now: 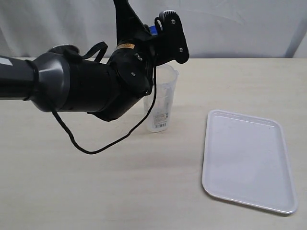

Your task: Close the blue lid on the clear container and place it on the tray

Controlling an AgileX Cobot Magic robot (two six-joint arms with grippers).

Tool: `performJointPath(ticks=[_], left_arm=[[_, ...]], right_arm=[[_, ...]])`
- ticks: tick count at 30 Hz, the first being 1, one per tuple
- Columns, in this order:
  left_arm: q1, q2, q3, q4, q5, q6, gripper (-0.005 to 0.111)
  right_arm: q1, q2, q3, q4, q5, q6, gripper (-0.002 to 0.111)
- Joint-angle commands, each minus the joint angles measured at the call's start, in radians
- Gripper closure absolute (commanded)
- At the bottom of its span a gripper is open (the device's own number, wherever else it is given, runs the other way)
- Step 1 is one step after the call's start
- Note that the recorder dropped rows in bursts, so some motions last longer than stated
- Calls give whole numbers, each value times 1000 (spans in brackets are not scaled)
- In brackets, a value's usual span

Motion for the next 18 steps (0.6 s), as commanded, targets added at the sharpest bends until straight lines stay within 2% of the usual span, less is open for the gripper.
performJointPath(ticks=[1,6,12,18], left_arm=[[-11,-4,2,-5,-110,33,107],[-26,-4,8,-27,-125,33,107],[-64,-4,82,6,-126,33,107],[-66,-4,106,6,-136,33,107]], right_arm=[[2,-3,3,4,1,3,104],[2,-3,3,4,1,3,104],[2,-3,3,4,1,3,104],[2,-3,3,4,1,3,104]])
